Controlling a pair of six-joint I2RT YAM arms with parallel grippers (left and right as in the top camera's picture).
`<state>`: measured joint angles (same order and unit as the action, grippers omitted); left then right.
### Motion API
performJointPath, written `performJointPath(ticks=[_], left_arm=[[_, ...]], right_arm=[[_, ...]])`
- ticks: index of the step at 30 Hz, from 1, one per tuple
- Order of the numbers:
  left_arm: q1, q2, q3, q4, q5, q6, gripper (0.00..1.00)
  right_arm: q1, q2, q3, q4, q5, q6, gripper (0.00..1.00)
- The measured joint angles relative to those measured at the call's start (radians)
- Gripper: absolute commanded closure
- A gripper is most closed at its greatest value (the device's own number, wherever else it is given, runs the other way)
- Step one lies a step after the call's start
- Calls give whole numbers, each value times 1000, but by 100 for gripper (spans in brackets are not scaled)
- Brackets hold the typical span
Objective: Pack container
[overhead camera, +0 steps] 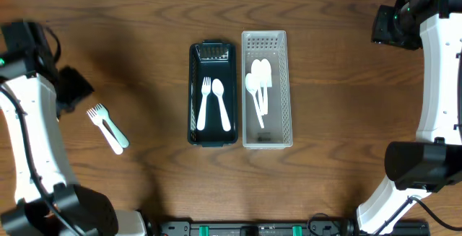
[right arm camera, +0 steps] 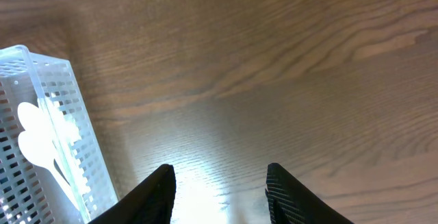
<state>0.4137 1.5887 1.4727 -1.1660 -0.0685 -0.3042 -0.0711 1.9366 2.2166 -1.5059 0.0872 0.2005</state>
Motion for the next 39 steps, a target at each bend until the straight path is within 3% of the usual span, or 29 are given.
performJointPath(ticks=[6,13,39], left_arm=[[104,11,-305,202,22,-6,26],[168,13,-475,353,29,10,26],[95,130,-487,560,62,95,26]], right_arm=[[0,0,0,-5,0,4,54],[0,0,0,-10,-1,19,54],[0,0,0,-35,-9,35,55]])
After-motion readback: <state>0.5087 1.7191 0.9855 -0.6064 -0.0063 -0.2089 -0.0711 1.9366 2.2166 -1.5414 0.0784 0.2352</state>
